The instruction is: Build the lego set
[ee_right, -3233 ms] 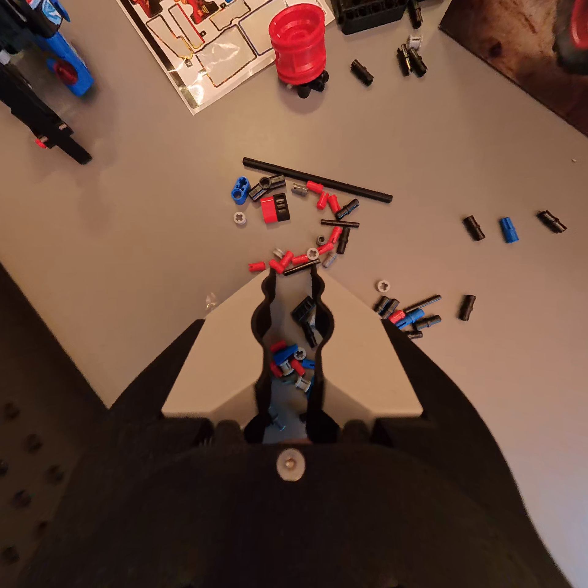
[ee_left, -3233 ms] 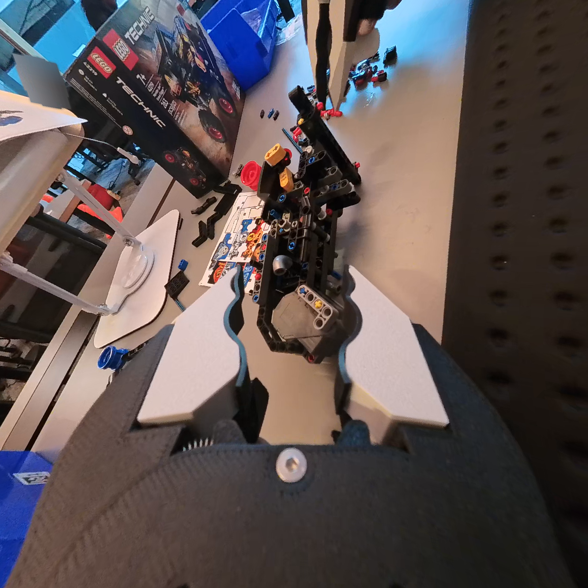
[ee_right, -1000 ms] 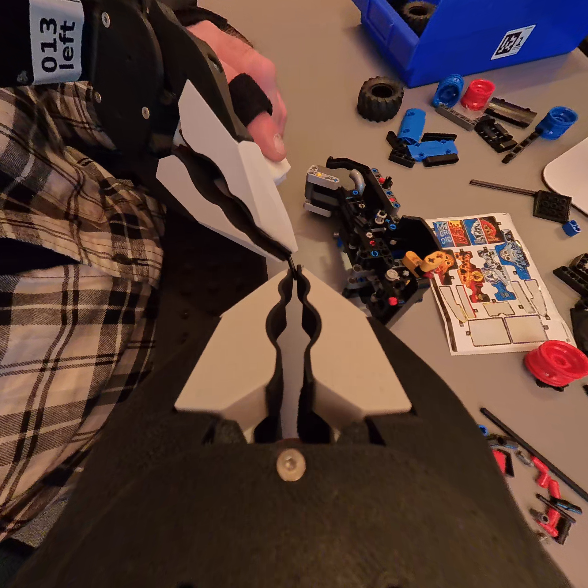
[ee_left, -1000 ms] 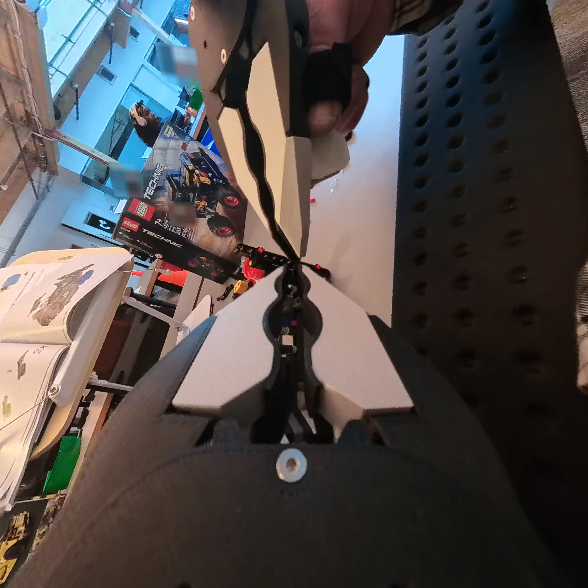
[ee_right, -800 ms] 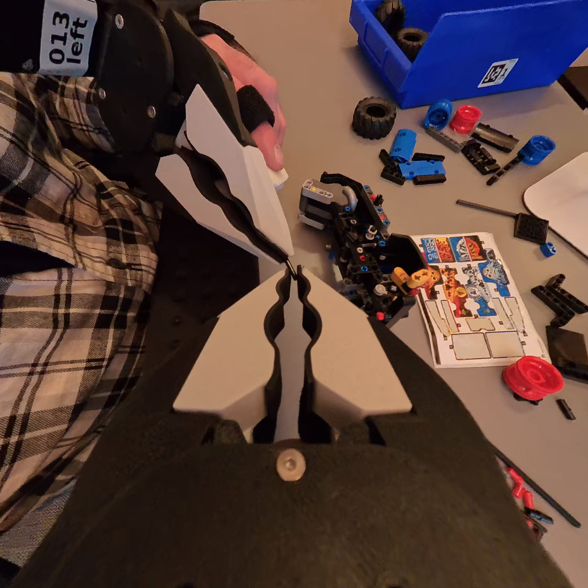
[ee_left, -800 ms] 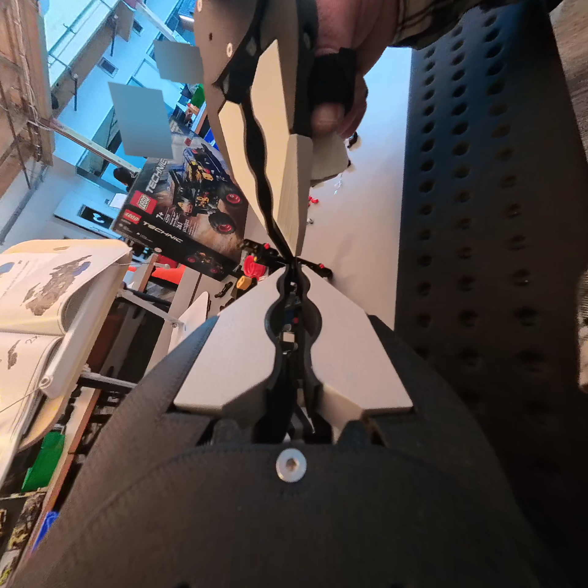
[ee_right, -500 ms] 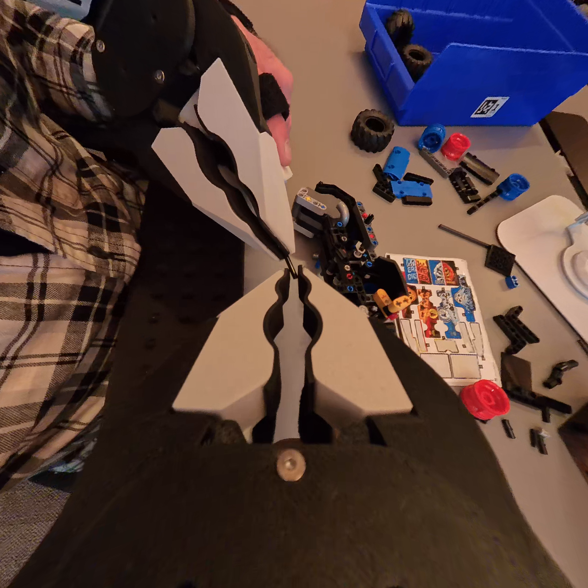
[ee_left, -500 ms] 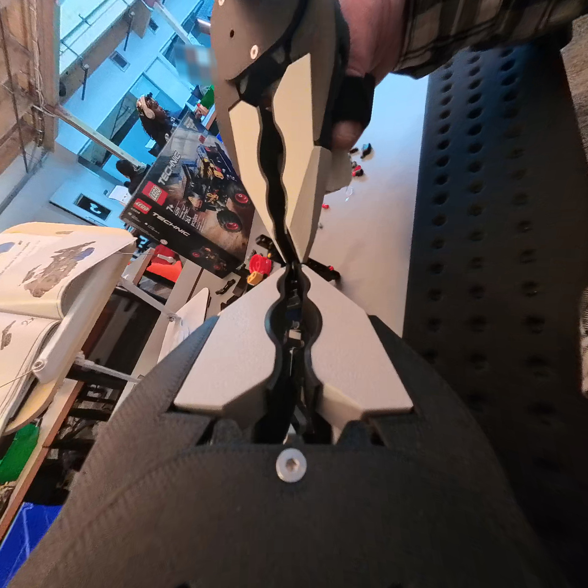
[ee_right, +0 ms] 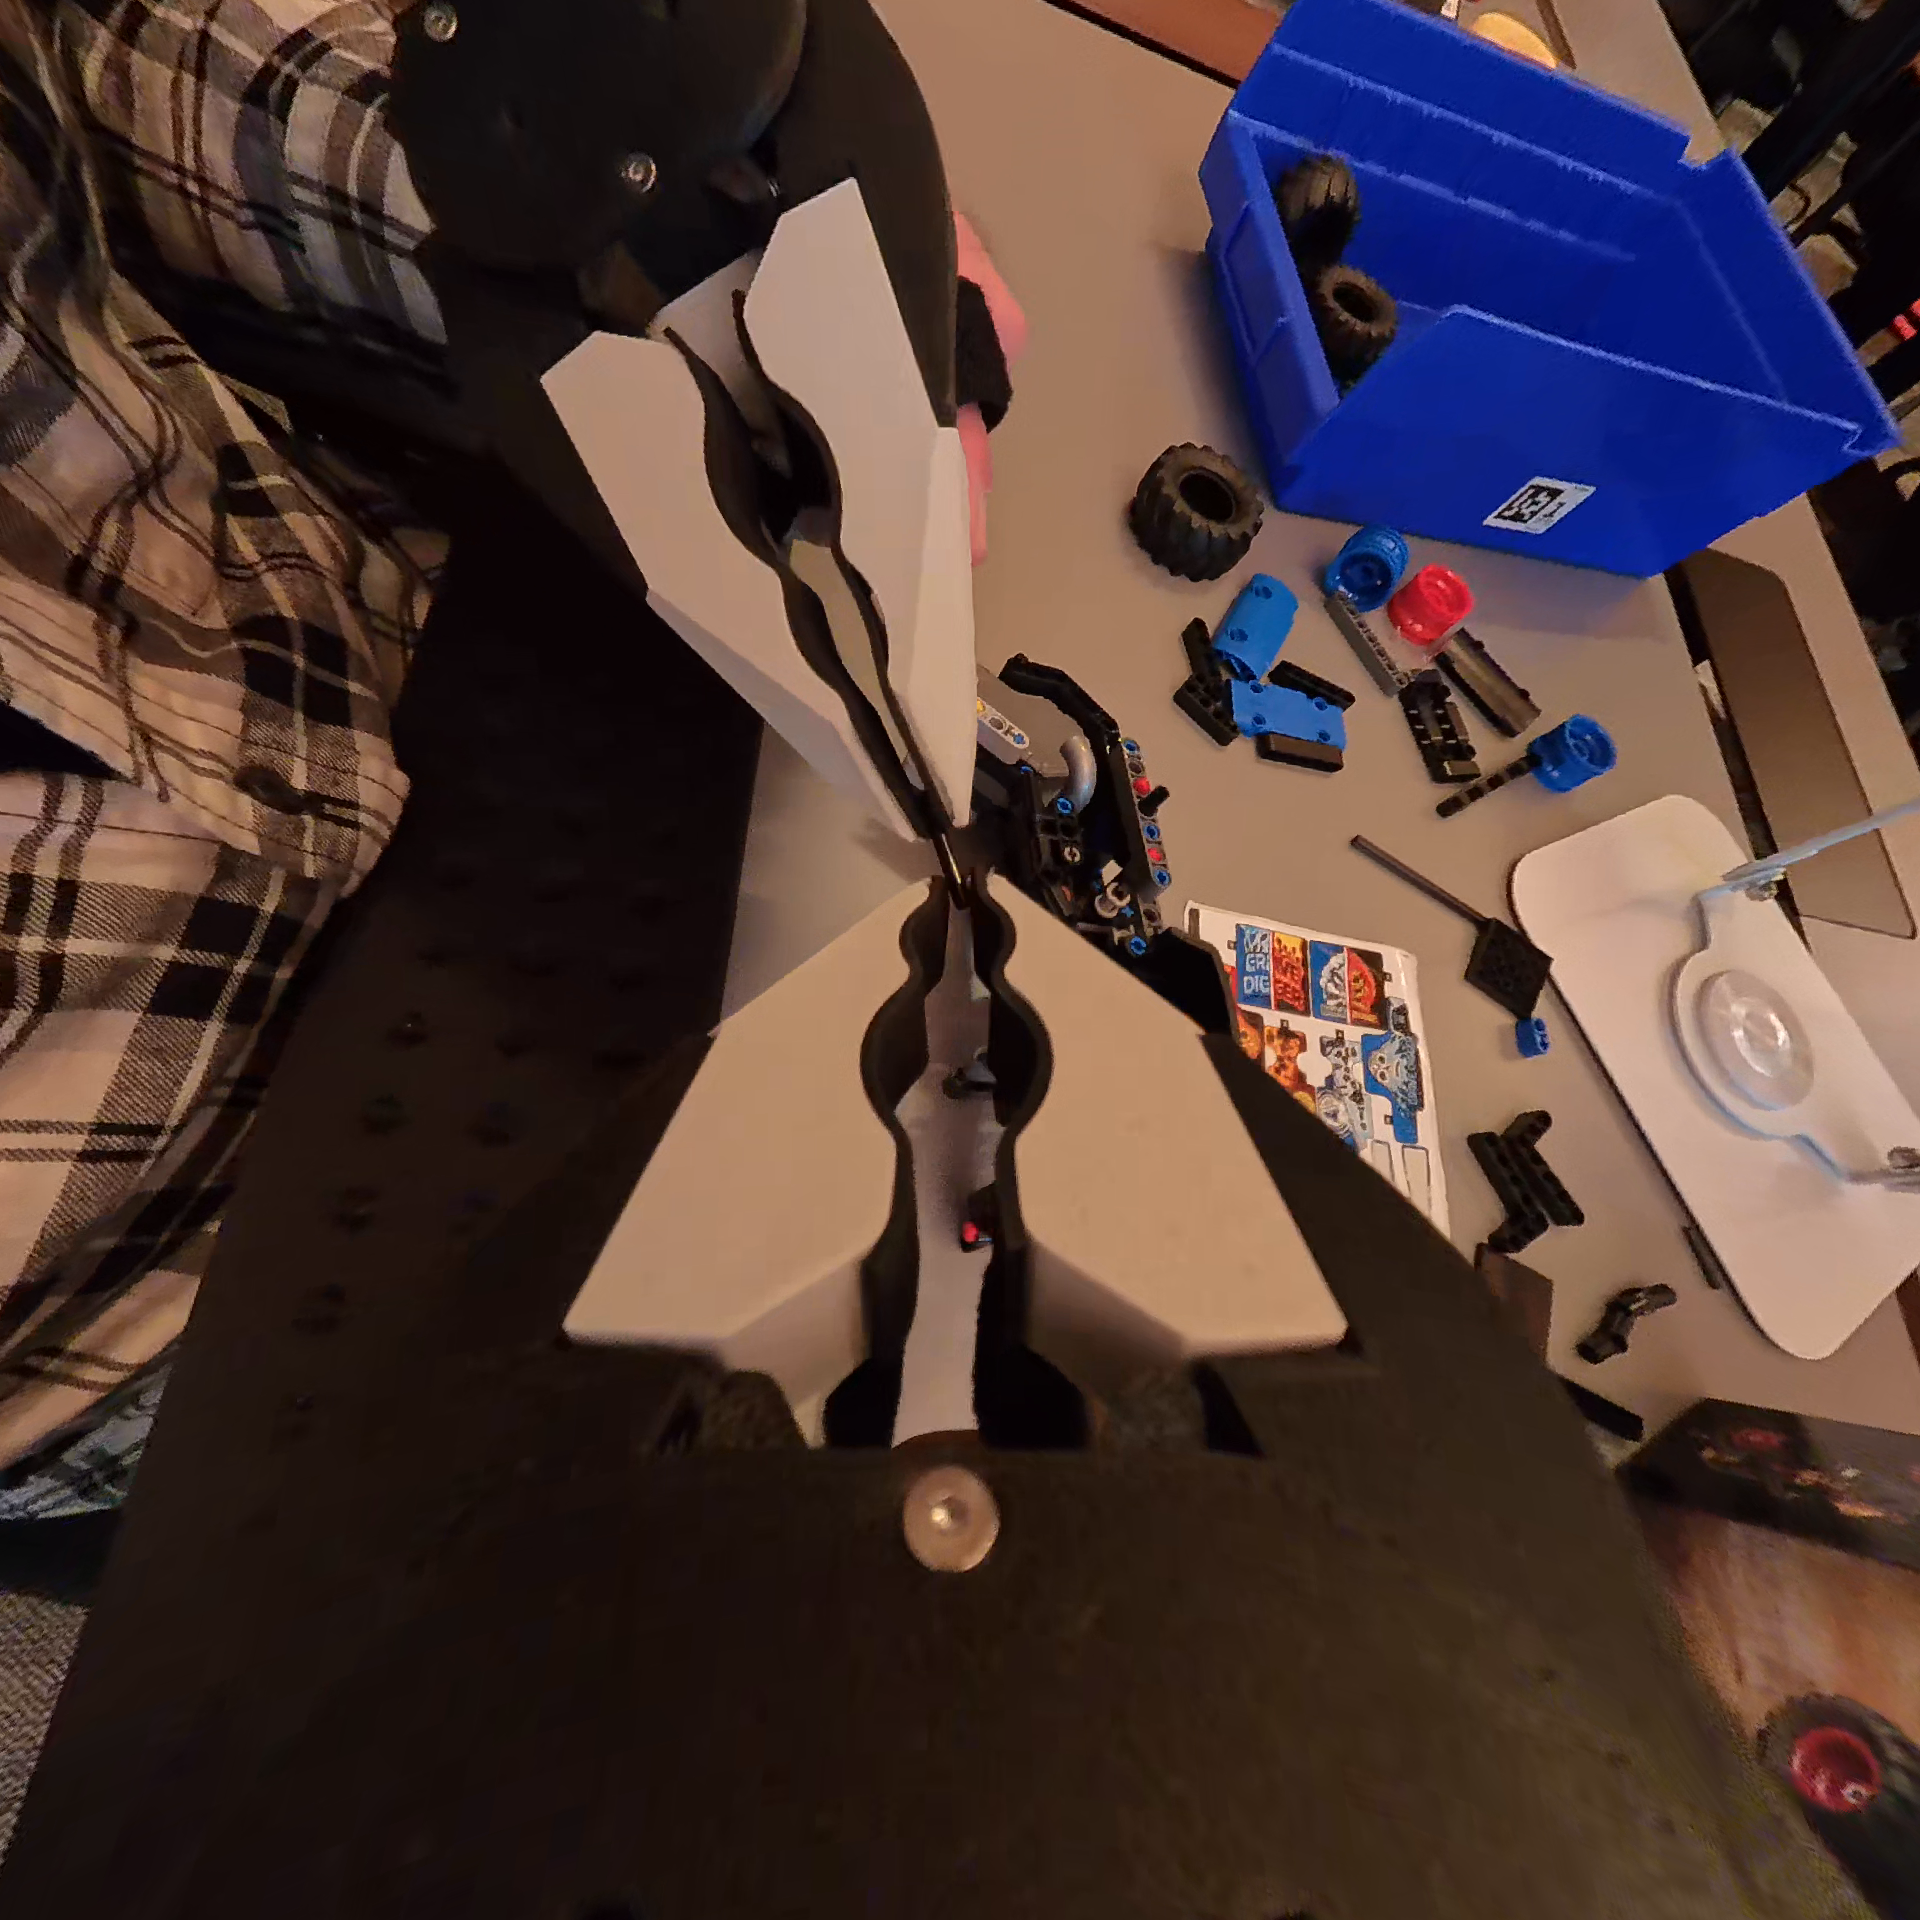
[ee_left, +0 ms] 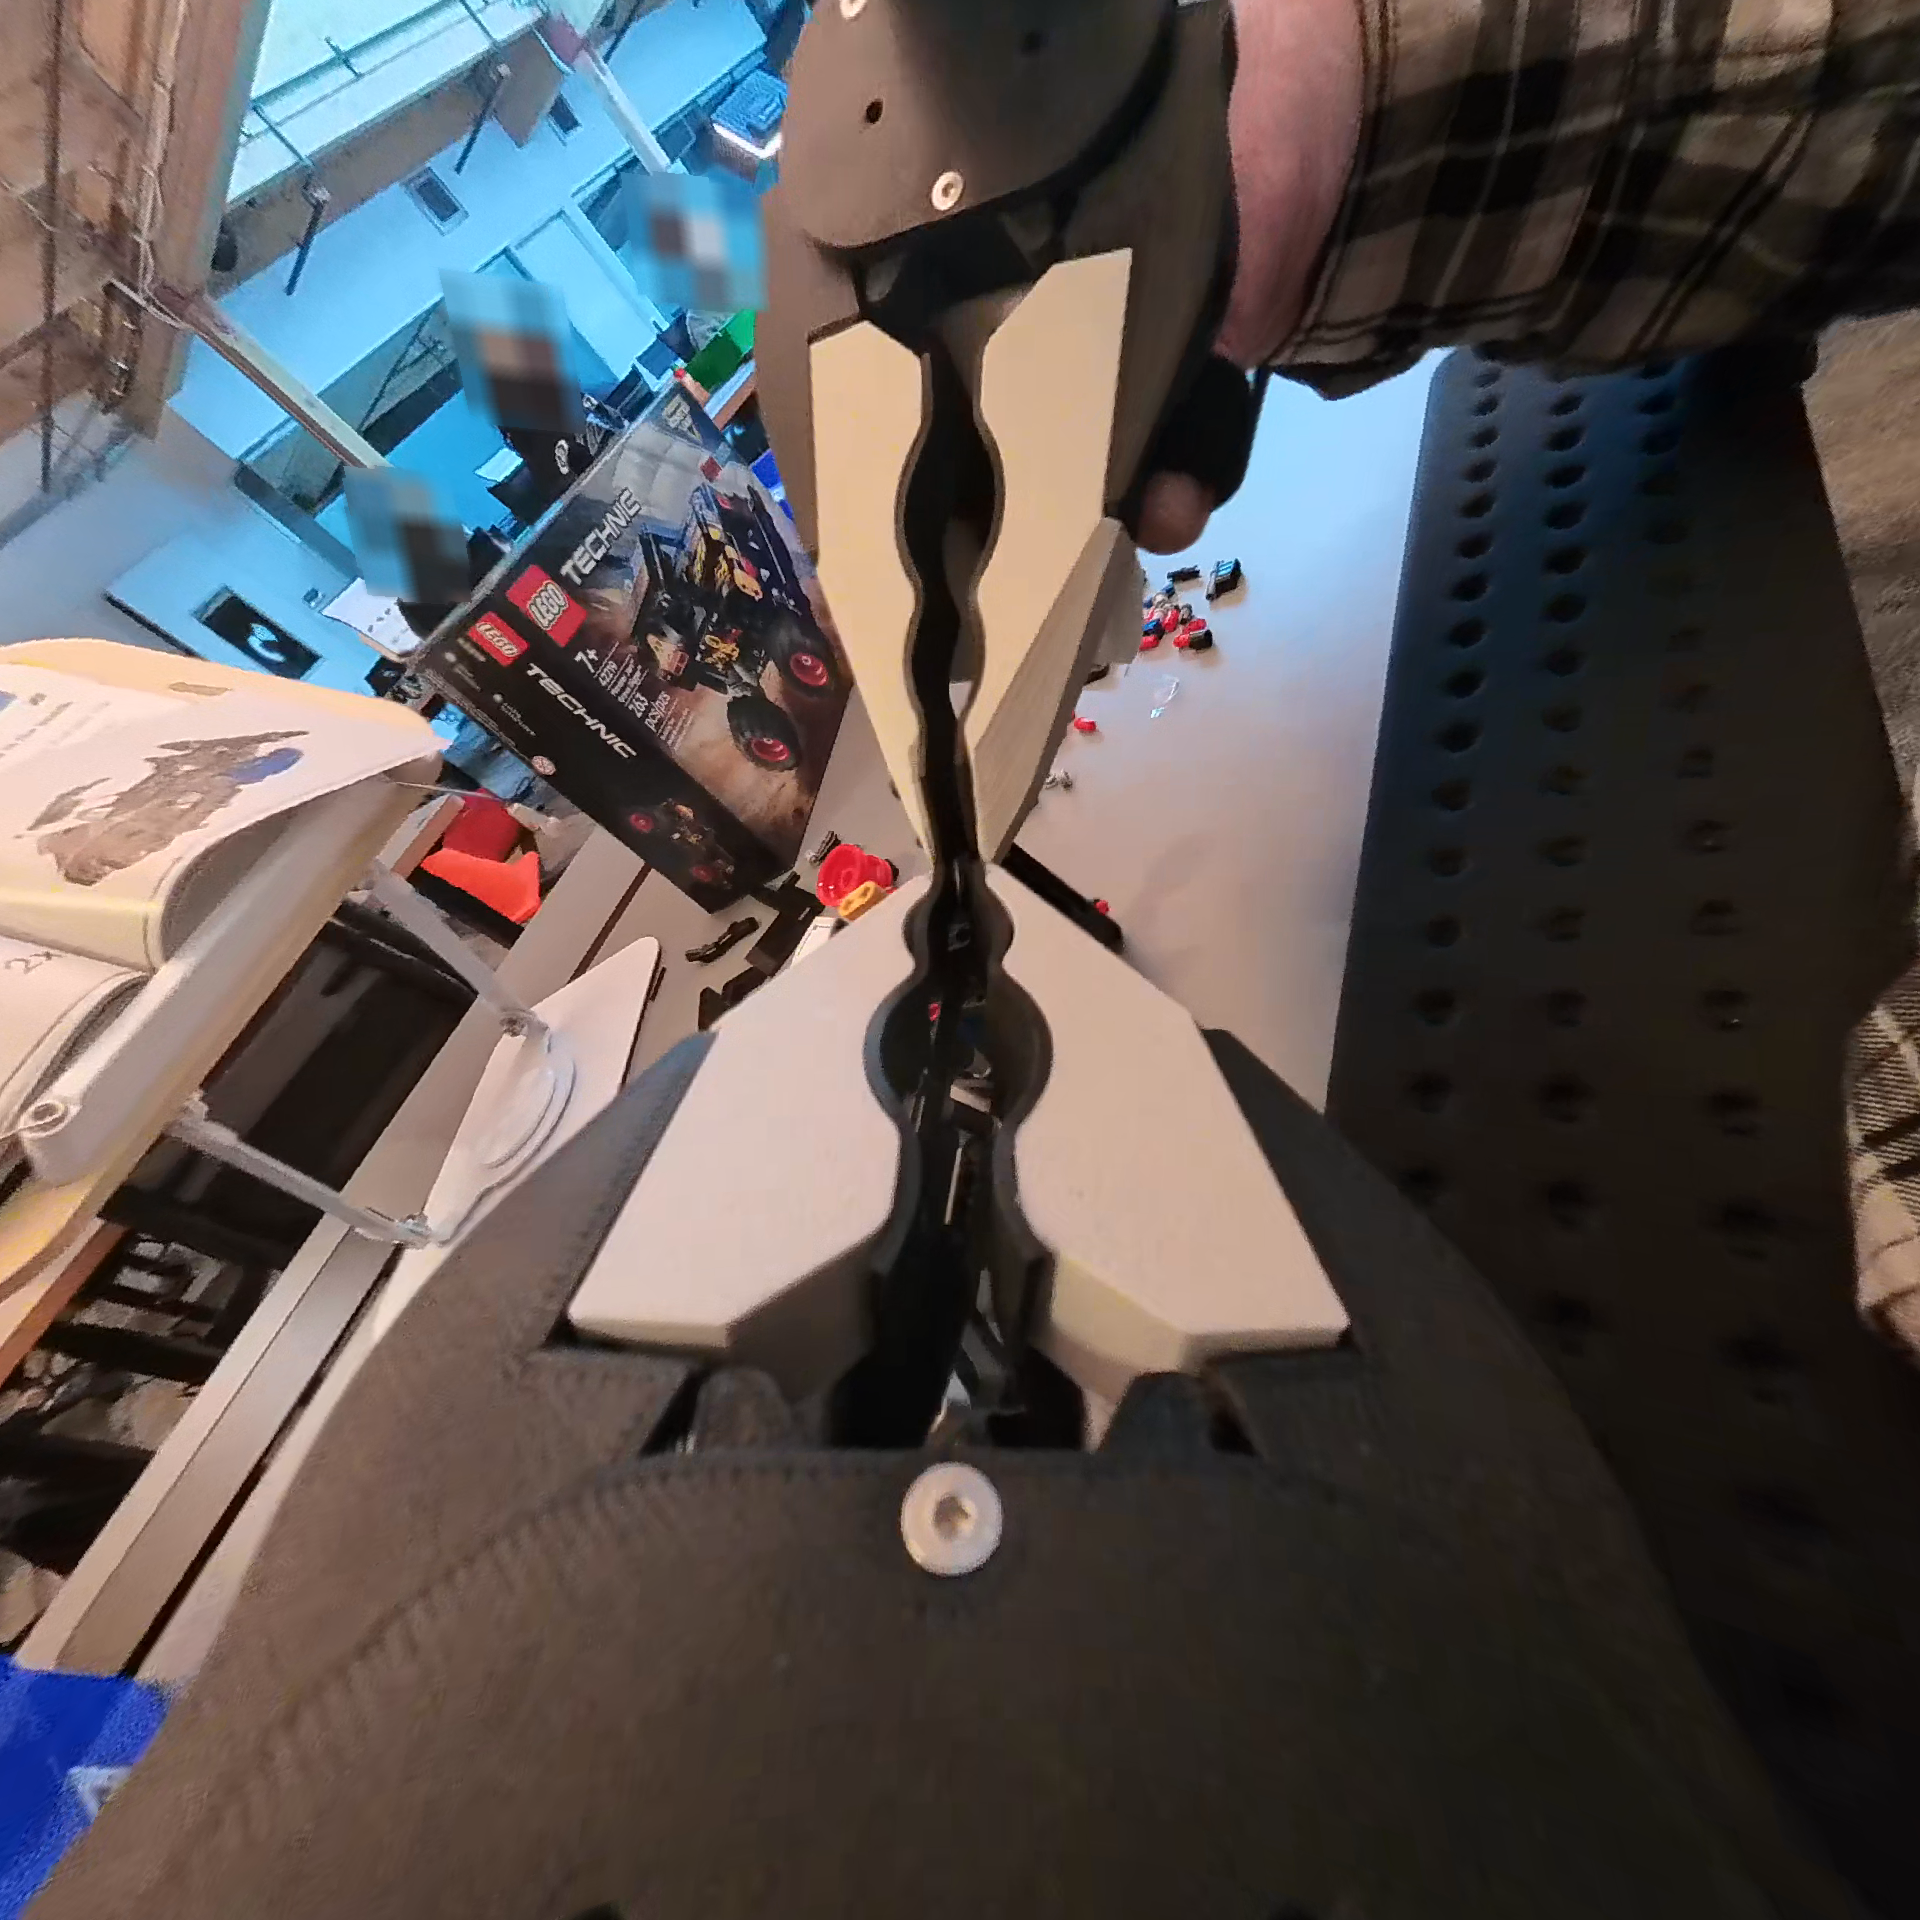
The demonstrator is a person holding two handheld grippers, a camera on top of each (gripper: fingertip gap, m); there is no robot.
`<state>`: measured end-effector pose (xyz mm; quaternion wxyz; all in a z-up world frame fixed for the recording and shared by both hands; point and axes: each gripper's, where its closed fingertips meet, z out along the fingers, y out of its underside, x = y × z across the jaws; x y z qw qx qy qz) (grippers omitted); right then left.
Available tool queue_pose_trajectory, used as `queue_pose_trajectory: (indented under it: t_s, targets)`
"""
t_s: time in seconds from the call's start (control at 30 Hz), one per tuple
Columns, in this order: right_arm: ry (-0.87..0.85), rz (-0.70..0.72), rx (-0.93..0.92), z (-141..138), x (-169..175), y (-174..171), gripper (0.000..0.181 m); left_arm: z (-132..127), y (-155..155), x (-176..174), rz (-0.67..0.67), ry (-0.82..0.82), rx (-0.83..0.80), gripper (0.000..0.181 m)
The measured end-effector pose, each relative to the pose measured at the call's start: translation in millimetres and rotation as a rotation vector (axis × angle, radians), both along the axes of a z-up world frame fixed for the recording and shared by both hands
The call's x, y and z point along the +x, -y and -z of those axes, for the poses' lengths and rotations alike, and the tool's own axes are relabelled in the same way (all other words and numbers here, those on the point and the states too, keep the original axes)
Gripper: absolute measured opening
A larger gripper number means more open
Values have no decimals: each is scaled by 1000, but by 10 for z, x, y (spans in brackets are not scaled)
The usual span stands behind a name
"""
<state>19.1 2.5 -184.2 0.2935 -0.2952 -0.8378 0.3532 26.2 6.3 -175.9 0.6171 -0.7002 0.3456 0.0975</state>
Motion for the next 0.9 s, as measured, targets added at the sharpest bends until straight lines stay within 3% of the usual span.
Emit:
queue_pose_trajectory:
  t_s: [0.43, 0.9]
  targets:
    - [-53, -47, 81, 1, -46, 12, 0, -51, 68, -39, 45, 126, -5, 1]
    - [-86, -53, 83, 1, -90, -32, 0, -31, 77, -129, 16, 129, -4, 3]
